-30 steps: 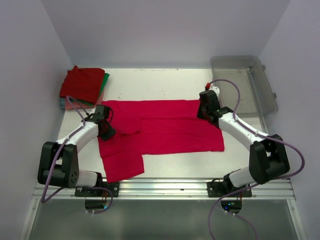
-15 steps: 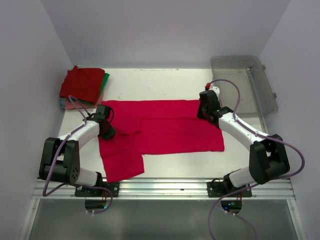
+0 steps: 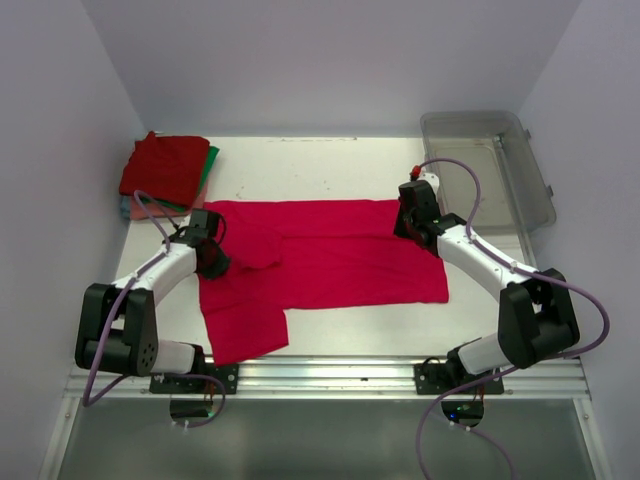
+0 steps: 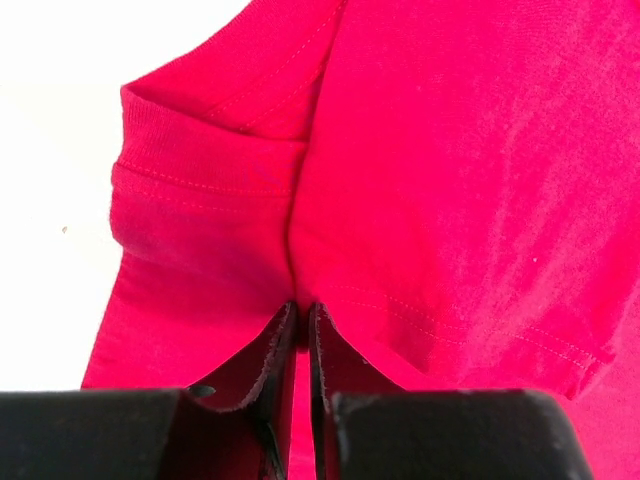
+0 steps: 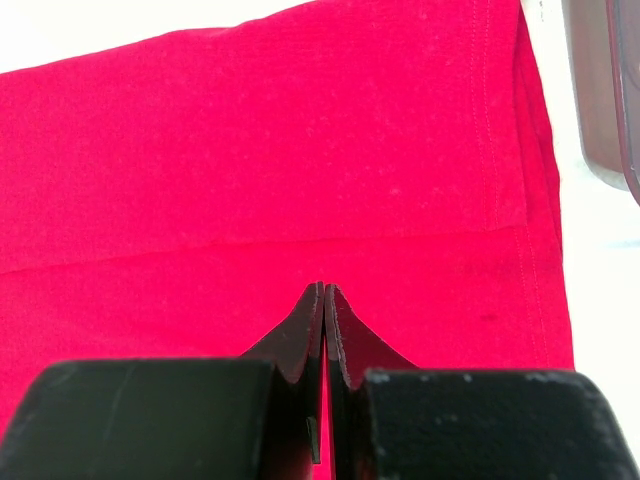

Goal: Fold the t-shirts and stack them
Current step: Fold the tshirt

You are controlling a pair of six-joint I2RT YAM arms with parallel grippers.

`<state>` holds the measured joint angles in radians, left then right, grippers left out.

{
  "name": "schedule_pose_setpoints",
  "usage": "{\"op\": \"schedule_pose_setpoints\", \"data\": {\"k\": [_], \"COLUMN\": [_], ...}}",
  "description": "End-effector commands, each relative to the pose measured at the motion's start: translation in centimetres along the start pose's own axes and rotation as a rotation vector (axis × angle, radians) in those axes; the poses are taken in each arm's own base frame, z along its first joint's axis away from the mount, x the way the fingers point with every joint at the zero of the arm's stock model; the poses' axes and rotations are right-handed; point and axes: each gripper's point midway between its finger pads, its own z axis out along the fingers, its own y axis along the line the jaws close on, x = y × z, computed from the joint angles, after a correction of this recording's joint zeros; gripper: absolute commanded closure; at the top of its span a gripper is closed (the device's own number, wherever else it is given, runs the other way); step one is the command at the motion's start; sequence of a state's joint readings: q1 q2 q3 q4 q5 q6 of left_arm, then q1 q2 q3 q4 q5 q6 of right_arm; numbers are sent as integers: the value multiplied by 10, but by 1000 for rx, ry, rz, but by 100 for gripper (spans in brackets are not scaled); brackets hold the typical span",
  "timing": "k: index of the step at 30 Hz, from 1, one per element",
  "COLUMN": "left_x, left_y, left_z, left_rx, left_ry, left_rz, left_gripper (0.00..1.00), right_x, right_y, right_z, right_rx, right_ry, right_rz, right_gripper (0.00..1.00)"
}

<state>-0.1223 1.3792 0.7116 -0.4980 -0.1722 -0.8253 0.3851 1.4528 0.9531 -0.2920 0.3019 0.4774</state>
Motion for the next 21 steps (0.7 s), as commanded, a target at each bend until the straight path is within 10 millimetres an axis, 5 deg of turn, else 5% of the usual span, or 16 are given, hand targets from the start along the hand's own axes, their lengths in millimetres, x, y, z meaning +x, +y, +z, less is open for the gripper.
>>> {"op": "schedule_pose_setpoints", "data": {"k": [1, 12, 18, 21], "left_x": [-17, -12, -17, -17], "left_y": [-9, -7, -10, -9], "left_z": [-11, -6, -12, -12], "left_rx": [33, 24, 41, 38], "left_ry": [-43, -25, -44, -46], "left_rz": [-5, 0, -2, 0], "left_gripper": [86, 82, 100, 100], "right_x": [-8, -8, -8, -9], "right_y": [-2, -3, -3, -3], "right_z": [1, 1, 1, 2], "right_rx": [16, 23, 20, 22], "right_ry": [-28, -29, -30, -30], "right_rz": [3, 3, 6, 8], "right_gripper": [100, 100, 100, 100]}}
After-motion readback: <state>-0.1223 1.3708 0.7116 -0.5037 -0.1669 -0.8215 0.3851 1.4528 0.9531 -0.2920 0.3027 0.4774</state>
